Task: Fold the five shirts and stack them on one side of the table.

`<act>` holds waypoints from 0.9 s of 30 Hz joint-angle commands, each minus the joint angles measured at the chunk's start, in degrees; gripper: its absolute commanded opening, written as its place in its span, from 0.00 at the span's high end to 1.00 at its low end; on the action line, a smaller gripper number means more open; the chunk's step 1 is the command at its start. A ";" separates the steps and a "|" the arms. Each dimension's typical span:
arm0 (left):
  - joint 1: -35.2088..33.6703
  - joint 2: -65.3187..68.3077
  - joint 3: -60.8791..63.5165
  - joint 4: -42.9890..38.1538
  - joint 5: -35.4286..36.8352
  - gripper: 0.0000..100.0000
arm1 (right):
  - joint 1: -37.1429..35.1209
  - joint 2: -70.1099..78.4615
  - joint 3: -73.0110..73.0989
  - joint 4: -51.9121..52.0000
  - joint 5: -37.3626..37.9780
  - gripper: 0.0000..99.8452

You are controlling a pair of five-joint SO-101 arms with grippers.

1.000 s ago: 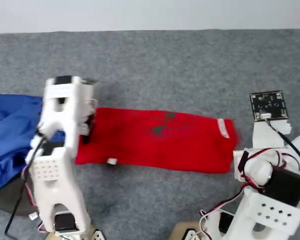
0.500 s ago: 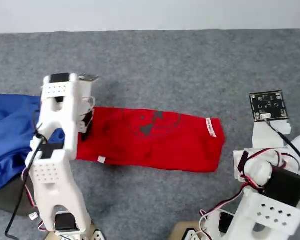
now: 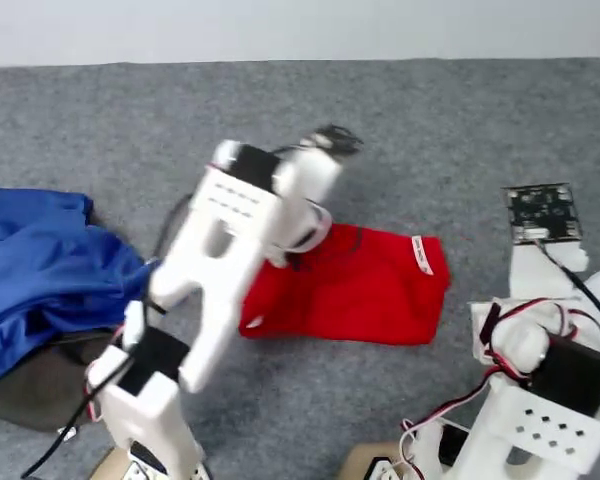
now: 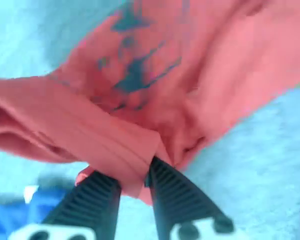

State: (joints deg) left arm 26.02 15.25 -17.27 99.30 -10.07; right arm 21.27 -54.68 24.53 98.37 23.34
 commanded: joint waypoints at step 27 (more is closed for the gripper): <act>19.60 24.00 -36.97 1.14 3.16 1.00 | 11.47 -0.40 -1.58 0.40 0.62 0.98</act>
State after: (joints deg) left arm 45.36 39.52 -51.30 99.38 -7.52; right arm 32.00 -54.68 24.53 98.37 23.34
